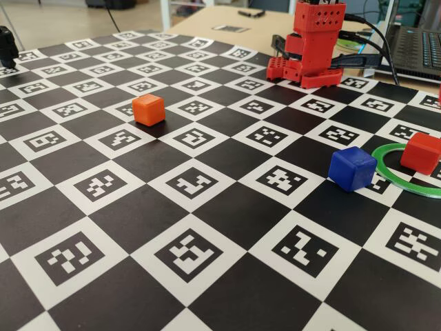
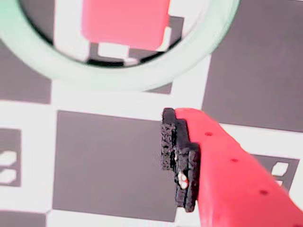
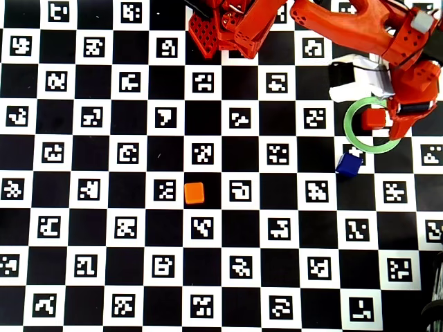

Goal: Grab the red cube then put it in the green circle then put the blue cube on top and finally the orange cube on top

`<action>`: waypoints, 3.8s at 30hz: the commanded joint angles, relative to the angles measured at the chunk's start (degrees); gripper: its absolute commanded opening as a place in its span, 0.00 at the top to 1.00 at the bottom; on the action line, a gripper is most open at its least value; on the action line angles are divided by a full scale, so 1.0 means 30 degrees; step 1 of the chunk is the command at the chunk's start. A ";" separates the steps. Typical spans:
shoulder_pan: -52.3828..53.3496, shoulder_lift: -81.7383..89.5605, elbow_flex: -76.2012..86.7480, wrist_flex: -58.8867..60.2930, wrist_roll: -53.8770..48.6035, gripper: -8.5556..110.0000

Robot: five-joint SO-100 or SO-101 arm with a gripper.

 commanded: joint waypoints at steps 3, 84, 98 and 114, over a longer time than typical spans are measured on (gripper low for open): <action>0.1963 0.1787 -0.3369 0.2168 -0.1406 0.64; 0.4629 -0.5801 0.1699 -0.6357 0.4834 0.55; 0.5010 -0.5771 0.1699 -0.6563 0.5303 0.60; 0.5713 -0.5068 0.2314 -0.7148 0.5098 0.87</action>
